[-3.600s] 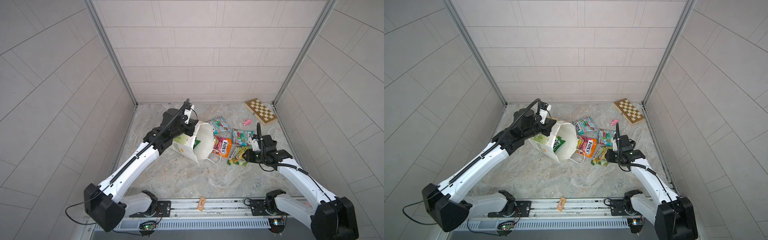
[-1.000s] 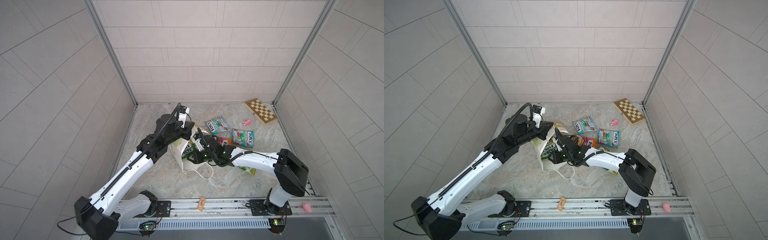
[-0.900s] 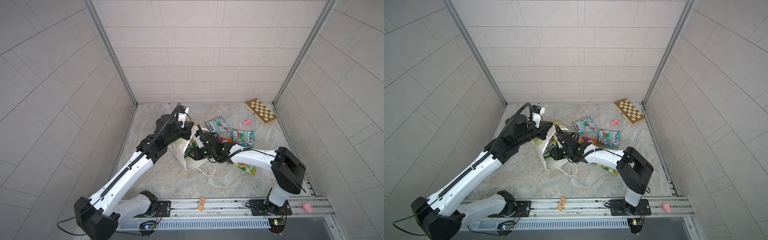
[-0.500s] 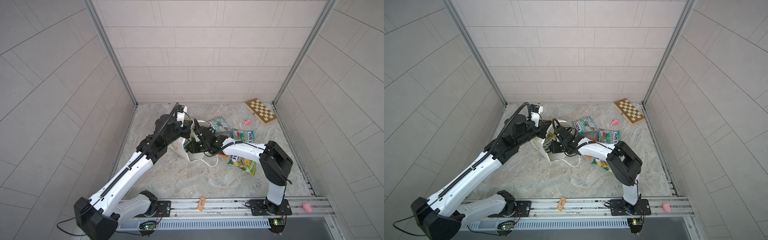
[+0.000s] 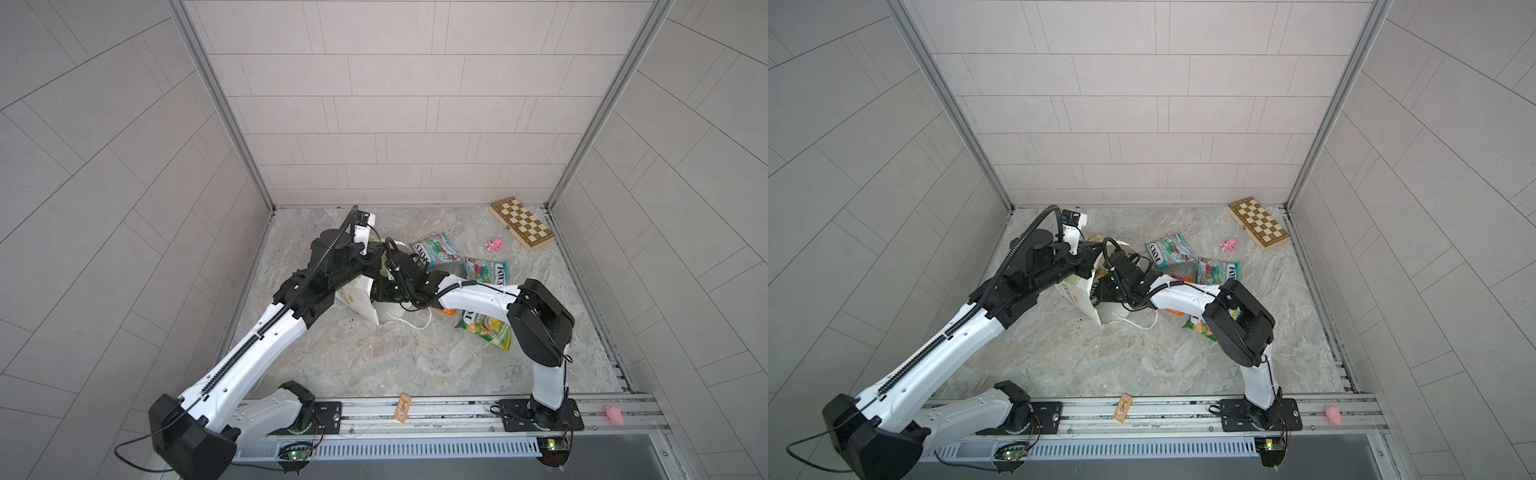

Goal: Take the snacks out of the paper bag
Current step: 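Lower the right gripper into the bag onto the second green Spring Tea packet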

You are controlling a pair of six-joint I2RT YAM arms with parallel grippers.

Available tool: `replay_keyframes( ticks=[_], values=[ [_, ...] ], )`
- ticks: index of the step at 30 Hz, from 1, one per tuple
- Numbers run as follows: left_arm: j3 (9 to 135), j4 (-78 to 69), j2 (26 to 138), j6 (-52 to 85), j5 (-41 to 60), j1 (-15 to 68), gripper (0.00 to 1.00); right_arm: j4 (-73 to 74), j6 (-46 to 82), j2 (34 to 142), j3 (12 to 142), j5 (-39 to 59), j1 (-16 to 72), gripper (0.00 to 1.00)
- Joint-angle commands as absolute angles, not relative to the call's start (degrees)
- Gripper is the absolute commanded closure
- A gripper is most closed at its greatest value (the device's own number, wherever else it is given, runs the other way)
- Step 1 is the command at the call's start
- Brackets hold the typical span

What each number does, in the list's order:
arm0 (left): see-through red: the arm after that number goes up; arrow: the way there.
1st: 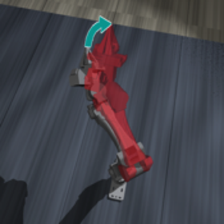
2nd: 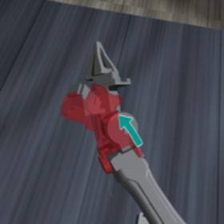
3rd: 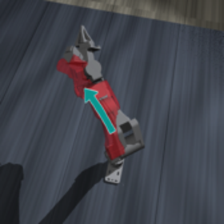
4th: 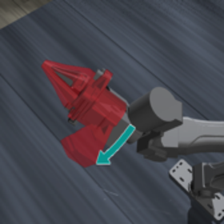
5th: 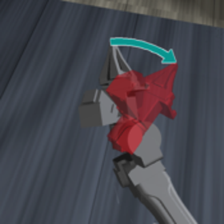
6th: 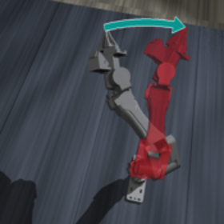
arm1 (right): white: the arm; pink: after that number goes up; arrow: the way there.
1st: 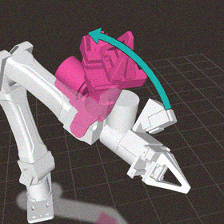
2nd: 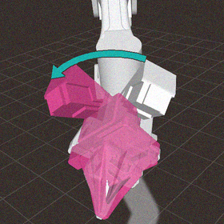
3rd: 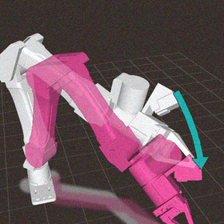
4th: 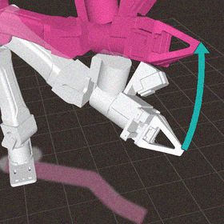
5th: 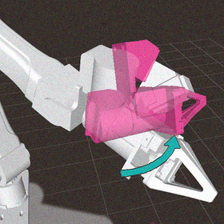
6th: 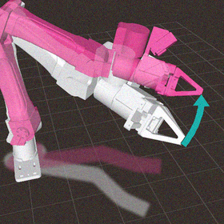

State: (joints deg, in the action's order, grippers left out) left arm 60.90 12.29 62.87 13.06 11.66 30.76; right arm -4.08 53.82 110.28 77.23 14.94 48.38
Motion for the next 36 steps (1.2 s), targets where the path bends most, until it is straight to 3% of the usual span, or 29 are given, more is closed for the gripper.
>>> replay_keyframes(
  ticks=[1,12,19,33,36],
  values=[
    [60.63,10.37,62.91,12.66,14.39,30.76,1.0,-2.24,56.32,111.88,77.43,13.86,48.63,0.58],
    [60.54,9.5,62.92,12.83,17.6,30.76,1.0,-0.94,60.64,114.53,78.43,10.03,48.6,0.58],
    [60.47,9.01,63.21,13.09,19.6,30.76,1.0,0.45,61.83,117.8,81.01,11.94,48.44,0.56],
    [60.49,8.6,62.71,13.31,22.94,30.76,1.0,17.72,69.28,125.44,83.88,20.2,48.19,0.54],
    [60.38,8.66,62.45,12.88,22.48,30.51,1.0,21.98,70.65,126.39,83.99,21.31,48.26,0.66]
  ],
)
